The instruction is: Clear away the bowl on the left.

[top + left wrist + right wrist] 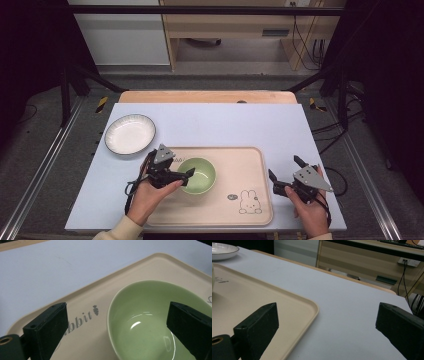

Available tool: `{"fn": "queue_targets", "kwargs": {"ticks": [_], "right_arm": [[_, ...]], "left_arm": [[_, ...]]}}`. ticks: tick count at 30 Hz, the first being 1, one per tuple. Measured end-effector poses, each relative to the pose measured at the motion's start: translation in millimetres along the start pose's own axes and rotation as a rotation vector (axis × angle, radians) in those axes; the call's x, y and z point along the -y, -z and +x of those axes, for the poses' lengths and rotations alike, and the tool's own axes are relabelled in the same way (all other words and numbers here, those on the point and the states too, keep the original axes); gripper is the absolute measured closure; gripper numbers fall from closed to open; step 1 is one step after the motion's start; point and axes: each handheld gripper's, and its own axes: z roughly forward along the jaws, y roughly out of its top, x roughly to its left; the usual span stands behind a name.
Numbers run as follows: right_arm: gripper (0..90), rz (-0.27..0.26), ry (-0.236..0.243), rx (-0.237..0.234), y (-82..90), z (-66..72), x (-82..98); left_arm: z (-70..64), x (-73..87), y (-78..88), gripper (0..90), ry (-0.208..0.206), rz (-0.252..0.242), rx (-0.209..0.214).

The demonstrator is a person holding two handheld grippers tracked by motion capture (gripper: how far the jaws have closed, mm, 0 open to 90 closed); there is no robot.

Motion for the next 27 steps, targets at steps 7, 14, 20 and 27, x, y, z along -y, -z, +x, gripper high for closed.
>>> {"fn": "queue_targets", "kwargs": {"ticks": [7,14,20,27], "right_arm": [[4.6,-0.001,-0.001,0.000,-0.1,0.2,-0.1],[4.6,-0.001,-0.001,0.002,0.4,0.2,0.0],[4.6,0.001,0.002,0.003,1.0,0.1,0.0],[4.6,0.001,0.002,0.004,0.9,0.1,0.1]], "left_arm": [[-6.1,-1.7,0.5,3.7,-0.020,-0.031,0.048],[-9.0,-3.3,5.0,5.3,-0.013,-0.082,0.101],[-6.5,-4.2,15.2,5.2,-0.006,-0.161,0.119],[2.0,-0.8,27.7,4.8,-0.039,-0.231,0.135]]}}
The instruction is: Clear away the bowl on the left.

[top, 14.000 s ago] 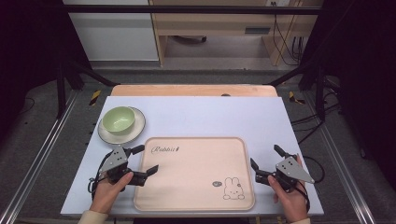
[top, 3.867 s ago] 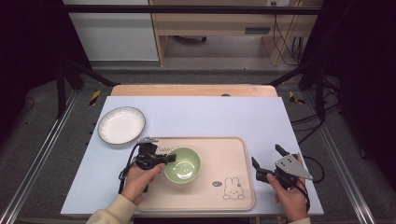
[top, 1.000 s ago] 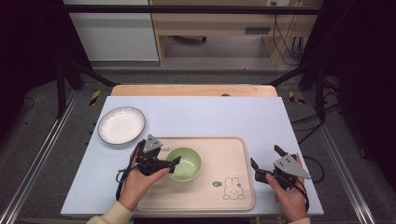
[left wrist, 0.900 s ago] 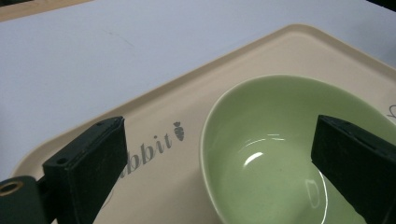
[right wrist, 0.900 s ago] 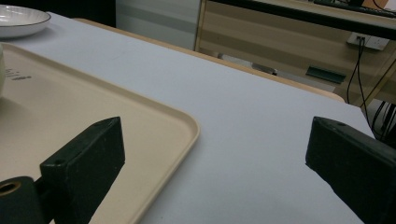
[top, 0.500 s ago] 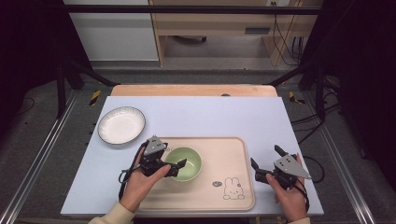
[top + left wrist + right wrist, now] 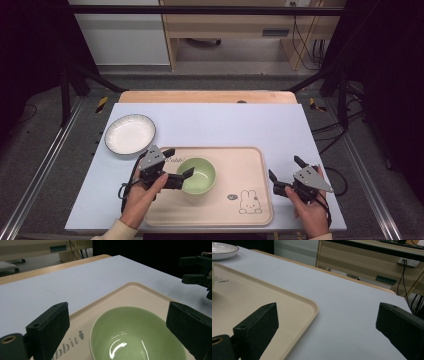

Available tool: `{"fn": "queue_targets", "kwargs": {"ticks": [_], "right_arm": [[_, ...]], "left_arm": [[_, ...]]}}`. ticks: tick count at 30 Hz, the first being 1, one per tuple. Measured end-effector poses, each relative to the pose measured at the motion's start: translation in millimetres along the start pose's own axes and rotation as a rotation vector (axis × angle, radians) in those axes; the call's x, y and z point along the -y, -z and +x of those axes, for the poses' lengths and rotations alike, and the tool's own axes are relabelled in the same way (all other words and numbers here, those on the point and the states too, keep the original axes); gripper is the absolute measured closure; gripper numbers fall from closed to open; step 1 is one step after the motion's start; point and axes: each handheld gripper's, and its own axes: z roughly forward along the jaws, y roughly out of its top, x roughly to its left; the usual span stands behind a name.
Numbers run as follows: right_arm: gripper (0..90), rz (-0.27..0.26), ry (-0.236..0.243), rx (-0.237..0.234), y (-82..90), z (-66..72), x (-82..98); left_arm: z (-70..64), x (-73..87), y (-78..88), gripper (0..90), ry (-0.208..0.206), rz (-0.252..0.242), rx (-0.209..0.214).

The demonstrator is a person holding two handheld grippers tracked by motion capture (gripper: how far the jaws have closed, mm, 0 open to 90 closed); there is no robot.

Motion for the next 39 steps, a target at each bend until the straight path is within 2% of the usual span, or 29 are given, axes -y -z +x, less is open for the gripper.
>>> {"fn": "queue_targets", "kwargs": {"ticks": [3,16,22,32,39], "right_arm": [[4.6,0.000,-0.002,-0.001,-0.2,0.3,0.1],[4.6,-0.002,-0.001,0.001,0.1,0.2,0.2],[4.6,-0.006,0.003,0.004,0.2,-0.3,0.3],[4.6,-0.007,0.003,0.003,0.0,-0.1,0.3],[4.6,-0.006,0.002,0.003,-0.1,-0.1,0.5]], "left_arm": [[3.8,0.4,6.5,4.7,0.004,-0.018,0.004],[20.4,11.9,31.9,4.6,0.007,-0.029,-0.037],[29.8,17.1,42.5,4.8,0.003,-0.049,-0.048],[45.2,23.1,62.0,4.7,0.021,-0.089,-0.102],[57.6,33.1,72.3,4.8,0.038,-0.082,-0.132]]}}
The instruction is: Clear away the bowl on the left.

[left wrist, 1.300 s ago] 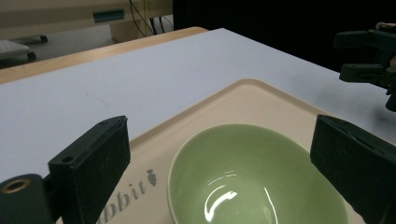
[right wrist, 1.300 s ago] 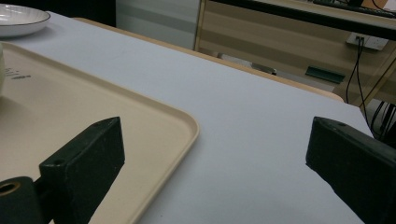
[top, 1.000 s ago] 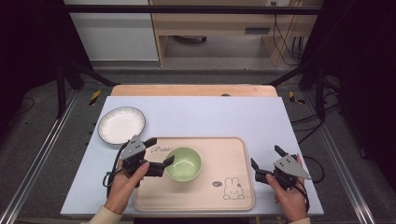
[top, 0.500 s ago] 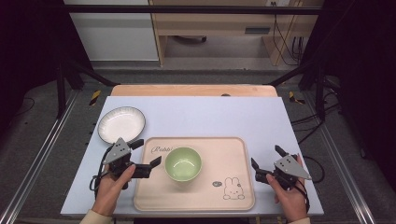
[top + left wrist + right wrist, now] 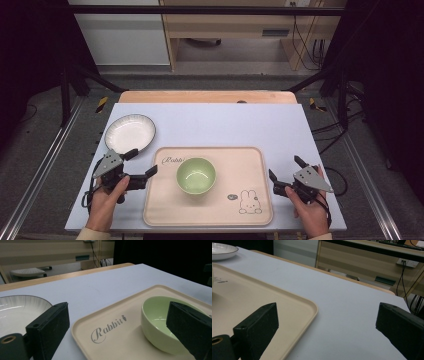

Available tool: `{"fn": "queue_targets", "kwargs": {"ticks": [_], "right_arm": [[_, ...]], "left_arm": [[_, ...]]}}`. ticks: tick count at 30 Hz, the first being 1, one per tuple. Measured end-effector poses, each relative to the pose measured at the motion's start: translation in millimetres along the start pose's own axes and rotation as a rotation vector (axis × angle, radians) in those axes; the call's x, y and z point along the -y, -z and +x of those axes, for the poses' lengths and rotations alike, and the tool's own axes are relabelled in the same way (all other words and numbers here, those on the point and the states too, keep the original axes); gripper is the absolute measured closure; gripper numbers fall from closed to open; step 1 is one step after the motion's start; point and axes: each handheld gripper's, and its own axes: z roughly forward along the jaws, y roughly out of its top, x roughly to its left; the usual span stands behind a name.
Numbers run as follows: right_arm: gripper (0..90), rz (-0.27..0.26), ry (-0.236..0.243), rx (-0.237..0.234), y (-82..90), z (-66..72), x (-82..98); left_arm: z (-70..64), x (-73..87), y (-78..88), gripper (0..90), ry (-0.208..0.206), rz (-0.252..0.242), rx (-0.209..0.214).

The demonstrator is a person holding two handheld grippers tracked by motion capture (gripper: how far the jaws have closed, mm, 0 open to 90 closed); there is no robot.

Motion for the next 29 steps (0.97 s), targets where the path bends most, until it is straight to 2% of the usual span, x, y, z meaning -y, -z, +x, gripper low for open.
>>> {"fn": "queue_targets", "kwargs": {"ticks": [8,19,23,29], "right_arm": [[4.6,0.000,0.000,-0.002,-0.3,0.4,0.2],[4.7,0.000,-0.001,-0.004,-0.2,0.3,0.0],[4.6,0.001,-0.001,-0.004,0.0,0.5,-0.1],[4.7,0.000,0.002,-0.006,-0.1,0.6,-0.7]], "left_arm": [[14.8,11.5,9.0,4.8,0.033,0.013,-0.030],[38.3,22.4,22.1,5.0,0.081,-0.006,-0.087],[42.2,30.3,20.7,6.0,0.094,0.032,-0.076],[40.1,39.1,16.5,6.2,0.075,0.103,-0.076]]}}
